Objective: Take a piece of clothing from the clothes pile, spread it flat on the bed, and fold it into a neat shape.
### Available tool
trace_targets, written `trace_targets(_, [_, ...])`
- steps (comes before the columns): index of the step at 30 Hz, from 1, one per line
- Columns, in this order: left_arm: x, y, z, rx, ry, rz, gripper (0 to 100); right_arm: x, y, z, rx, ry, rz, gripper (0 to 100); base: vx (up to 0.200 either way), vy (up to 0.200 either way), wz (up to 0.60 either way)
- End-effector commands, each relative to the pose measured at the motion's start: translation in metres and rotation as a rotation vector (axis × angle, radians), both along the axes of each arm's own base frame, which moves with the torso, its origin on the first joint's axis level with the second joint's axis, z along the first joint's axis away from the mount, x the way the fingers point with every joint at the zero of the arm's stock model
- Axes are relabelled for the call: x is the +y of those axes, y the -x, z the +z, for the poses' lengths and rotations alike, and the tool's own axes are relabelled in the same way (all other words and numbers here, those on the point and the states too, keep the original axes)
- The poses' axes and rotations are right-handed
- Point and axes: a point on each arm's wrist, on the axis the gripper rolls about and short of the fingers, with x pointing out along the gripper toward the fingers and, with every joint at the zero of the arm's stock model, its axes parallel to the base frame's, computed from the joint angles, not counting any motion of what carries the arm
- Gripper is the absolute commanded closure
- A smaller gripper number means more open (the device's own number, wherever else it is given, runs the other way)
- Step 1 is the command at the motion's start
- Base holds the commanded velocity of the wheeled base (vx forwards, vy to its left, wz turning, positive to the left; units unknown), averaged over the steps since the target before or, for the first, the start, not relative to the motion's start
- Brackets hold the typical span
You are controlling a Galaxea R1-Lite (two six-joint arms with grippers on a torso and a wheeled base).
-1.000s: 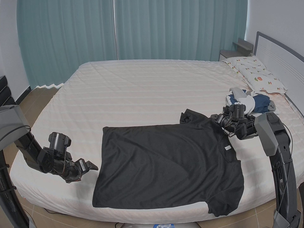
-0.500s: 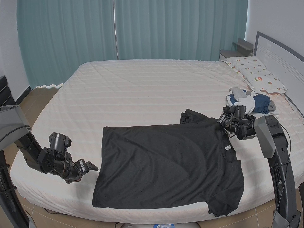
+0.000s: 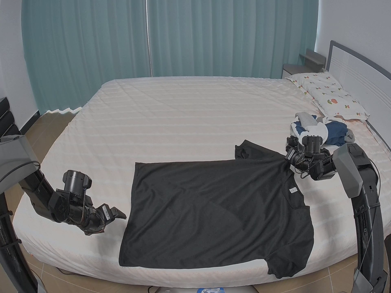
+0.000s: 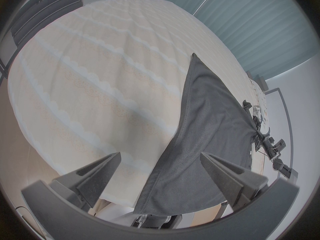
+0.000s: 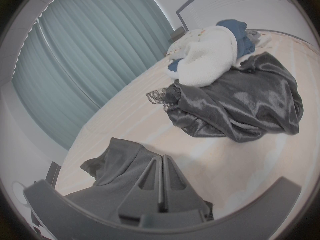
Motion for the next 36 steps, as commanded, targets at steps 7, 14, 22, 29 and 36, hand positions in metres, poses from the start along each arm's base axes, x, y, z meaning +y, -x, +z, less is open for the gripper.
trace_targets(7, [0.0,-0.001,0.0,-0.002,0.0,0.001,0,0.006,0.004,-0.006,-0.033,0.042,0.028,100,0.0,0.0,0.0])
trace_targets(14, [0.0,-0.001,0.0,0.0,0.0,0.0,0,0.011,0.005,-0.005,-0.035,0.059,0.037,0,0.0,0.0,0.0])
trace_targets(22, [0.0,0.001,-0.001,0.004,0.001,-0.001,0,0.009,0.035,0.033,-0.033,0.073,0.043,0,0.0,0.0,0.0])
trace_targets(29, [-0.001,0.003,0.001,0.0,0.016,-0.013,0,0.007,0.112,0.065,0.021,0.067,0.048,0,0.0,0.0,0.0])
trace_targets(36, [-0.002,0.007,0.002,0.004,0.021,-0.029,0,0.019,0.203,0.074,0.074,0.022,0.088,0,-0.086,0.0,0.0])
